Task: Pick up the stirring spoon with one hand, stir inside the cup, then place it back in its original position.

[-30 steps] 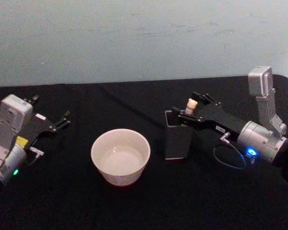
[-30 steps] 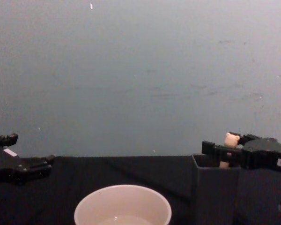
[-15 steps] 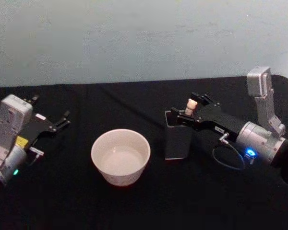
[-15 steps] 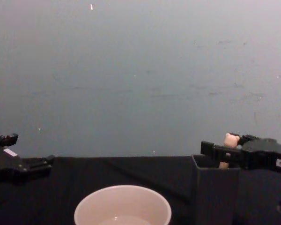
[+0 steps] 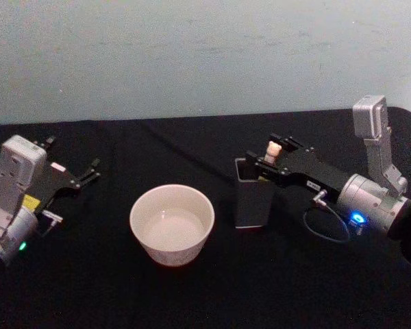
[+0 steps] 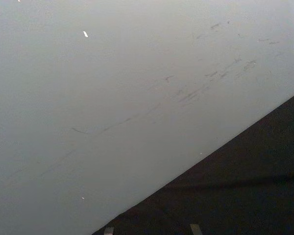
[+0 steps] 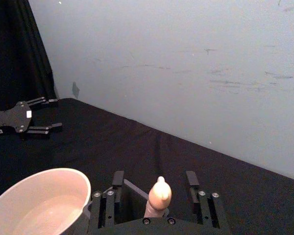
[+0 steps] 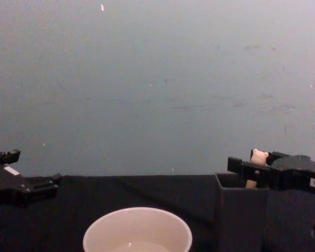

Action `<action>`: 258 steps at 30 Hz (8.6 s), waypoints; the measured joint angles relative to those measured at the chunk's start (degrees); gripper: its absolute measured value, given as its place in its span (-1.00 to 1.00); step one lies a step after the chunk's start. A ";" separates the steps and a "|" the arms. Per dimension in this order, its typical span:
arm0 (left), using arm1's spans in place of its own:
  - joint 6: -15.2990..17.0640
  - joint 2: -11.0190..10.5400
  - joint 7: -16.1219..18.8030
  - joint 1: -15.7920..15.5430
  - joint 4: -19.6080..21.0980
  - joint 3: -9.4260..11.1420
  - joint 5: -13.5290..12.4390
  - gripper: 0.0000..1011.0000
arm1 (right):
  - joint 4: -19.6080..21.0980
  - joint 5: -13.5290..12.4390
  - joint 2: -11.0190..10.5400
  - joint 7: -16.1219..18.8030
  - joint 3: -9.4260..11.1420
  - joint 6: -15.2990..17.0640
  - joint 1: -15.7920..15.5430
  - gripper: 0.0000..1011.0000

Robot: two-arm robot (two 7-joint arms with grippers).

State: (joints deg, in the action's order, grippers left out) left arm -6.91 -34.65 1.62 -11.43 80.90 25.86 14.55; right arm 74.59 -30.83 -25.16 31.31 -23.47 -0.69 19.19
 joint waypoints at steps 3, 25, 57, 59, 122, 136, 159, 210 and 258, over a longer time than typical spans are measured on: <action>0.00 0.00 0.00 0.00 0.00 0.00 0.00 0.98 | 0.00 -0.01 0.00 0.00 0.00 0.01 0.00 0.40; 0.00 0.00 0.00 0.00 0.00 0.00 0.00 0.98 | 0.00 -0.09 0.00 0.01 -0.01 0.03 0.00 -0.57; 0.00 0.00 0.00 0.00 0.00 0.00 0.00 0.98 | 10.75 3.32 -2.67 -0.61 2.50 -3.64 -0.28 -0.57; 0.00 0.00 0.00 0.00 0.00 0.00 0.00 0.98 | 11.24 3.10 -2.79 -0.39 2.82 -3.98 -0.28 -0.57; 0.00 0.00 0.00 0.00 0.00 0.00 0.00 0.98 | -2.13 8.22 6.49 8.38 -10.89 -11.34 7.08 -0.57; 0.00 0.00 0.00 0.00 0.00 0.00 0.00 0.98 | -6.40 10.24 9.04 8.02 -11.35 -13.63 8.02 -0.57; 0.00 0.00 0.00 0.00 0.00 0.00 -0.01 0.98 | -1.35 9.79 5.41 7.75 -9.03 -12.06 4.55 -0.57; 0.00 0.00 0.00 0.00 0.00 0.00 0.00 0.98 | -3.13 11.04 7.40 5.86 -9.65 -12.55 5.81 -0.57; 0.00 0.00 0.00 0.00 0.00 0.00 0.00 0.98 | -3.73 11.94 8.77 5.46 -10.73 -11.44 6.25 -0.57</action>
State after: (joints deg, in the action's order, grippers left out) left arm -6.91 -34.65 1.62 -11.43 80.90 25.86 14.55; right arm 70.86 -18.89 -16.39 36.78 -34.20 -12.13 25.44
